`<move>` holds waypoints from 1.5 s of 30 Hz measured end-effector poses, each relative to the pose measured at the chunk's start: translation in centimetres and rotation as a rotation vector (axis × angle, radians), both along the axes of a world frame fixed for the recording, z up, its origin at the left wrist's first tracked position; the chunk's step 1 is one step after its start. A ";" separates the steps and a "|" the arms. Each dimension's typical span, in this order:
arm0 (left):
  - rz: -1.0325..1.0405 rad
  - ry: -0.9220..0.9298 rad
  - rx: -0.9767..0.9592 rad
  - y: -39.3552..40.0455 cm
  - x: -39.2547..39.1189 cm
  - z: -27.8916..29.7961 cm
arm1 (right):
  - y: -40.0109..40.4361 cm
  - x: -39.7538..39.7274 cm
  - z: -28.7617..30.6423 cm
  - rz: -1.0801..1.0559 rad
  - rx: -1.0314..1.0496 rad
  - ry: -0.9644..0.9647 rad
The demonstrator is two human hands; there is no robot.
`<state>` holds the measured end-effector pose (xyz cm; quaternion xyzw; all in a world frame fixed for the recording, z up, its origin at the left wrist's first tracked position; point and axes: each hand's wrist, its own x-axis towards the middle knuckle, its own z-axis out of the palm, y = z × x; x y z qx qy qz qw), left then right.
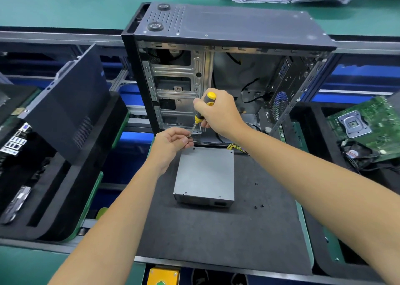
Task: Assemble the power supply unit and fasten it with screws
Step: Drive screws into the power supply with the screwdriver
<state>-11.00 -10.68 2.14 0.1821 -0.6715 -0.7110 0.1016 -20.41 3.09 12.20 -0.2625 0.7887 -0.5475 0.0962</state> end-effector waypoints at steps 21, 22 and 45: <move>-0.011 -0.042 -0.093 1.2 -0.5 0.8 | 0.8 -0.7 -0.5 -0.020 0.014 0.001; -0.010 -0.040 -0.086 1.2 -0.4 0.7 | 0.8 -0.8 -0.5 -0.022 0.012 -0.002; -0.023 -0.025 -0.007 1.3 0.0 -0.1 | 1.4 -0.8 -0.9 -0.029 -0.048 -0.080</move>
